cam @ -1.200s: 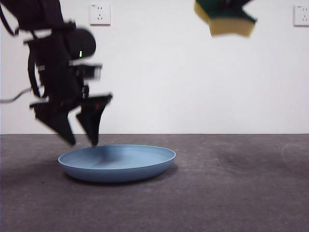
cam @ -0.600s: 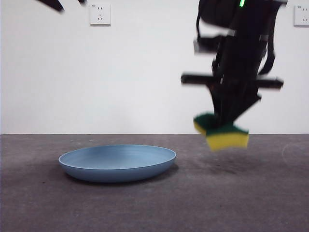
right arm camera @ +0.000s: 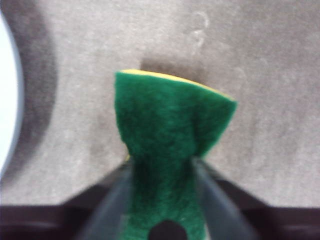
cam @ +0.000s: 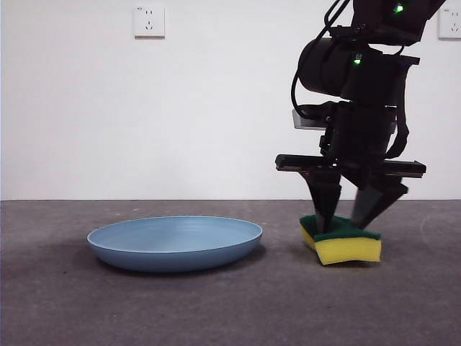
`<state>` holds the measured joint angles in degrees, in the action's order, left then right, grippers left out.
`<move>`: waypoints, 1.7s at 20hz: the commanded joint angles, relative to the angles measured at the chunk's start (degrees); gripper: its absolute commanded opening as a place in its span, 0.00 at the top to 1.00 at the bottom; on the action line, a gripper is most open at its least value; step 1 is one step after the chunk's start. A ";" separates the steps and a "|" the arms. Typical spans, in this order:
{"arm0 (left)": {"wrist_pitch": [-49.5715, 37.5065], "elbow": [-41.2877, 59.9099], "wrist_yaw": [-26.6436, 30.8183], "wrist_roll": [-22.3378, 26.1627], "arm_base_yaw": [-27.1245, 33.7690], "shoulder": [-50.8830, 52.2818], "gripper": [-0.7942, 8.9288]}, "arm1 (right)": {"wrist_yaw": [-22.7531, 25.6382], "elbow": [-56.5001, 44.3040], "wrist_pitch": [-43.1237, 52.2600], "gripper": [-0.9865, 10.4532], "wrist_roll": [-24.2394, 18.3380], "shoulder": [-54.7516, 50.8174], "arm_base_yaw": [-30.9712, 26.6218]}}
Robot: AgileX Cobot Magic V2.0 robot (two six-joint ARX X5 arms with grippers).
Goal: Pick up the plate,pick up the cloth,clean the plate with the cloth
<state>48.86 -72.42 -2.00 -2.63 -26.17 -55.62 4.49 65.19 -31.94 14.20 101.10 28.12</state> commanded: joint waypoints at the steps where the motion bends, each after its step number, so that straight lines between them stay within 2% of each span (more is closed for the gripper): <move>1: -0.15 0.07 0.22 -0.37 -0.15 0.04 0.62 | 0.09 -0.48 0.00 0.55 0.28 0.37 0.00; 9: -0.31 0.07 0.42 -0.35 -0.13 -0.11 0.62 | 0.35 -0.48 -0.24 0.55 -0.15 -1.14 0.00; 16: -0.33 0.07 0.72 0.26 -0.13 -0.11 0.63 | 0.02 -0.46 -0.68 0.56 -0.17 -10.34 0.07; 17: -0.28 0.07 1.33 1.01 -0.13 -0.11 0.63 | -0.11 -0.46 -1.09 0.62 -0.31 -12.39 0.07; 18: -0.11 0.07 2.54 1.29 -0.13 -0.11 0.64 | -0.11 -0.46 -2.01 0.72 -0.72 -14.73 0.07; 19: 0.22 0.07 3.61 1.90 -0.13 -0.11 0.74 | -0.11 -0.46 -2.89 0.82 -1.25 -17.00 0.09; 20: 0.59 0.07 3.96 3.06 -0.13 -0.11 0.88 | -0.11 -0.46 -3.74 0.90 -1.95 -19.39 0.09; 21: 0.66 0.07 4.70 3.39 -0.13 -0.11 0.93 | -0.11 -0.46 -4.50 0.93 -2.73 -21.77 0.09; 25: -1.31 0.07 7.96 3.93 -0.15 0.42 0.93 | -0.04 -0.46 -5.86 0.92 -4.94 -30.88 0.57; 30: -2.99 0.85 7.76 3.72 -0.17 6.75 0.93 | 1.97 -1.31 -5.14 0.92 -7.67 -41.83 4.61; 34: -9.92 12.98 7.85 1.88 -0.15 18.71 0.93 | 6.60 -9.11 0.90 0.92 -7.67 -51.10 9.53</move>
<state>39.46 -61.36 5.65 -0.05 -26.17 -37.82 10.79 57.76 -31.24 6.83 50.33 37.32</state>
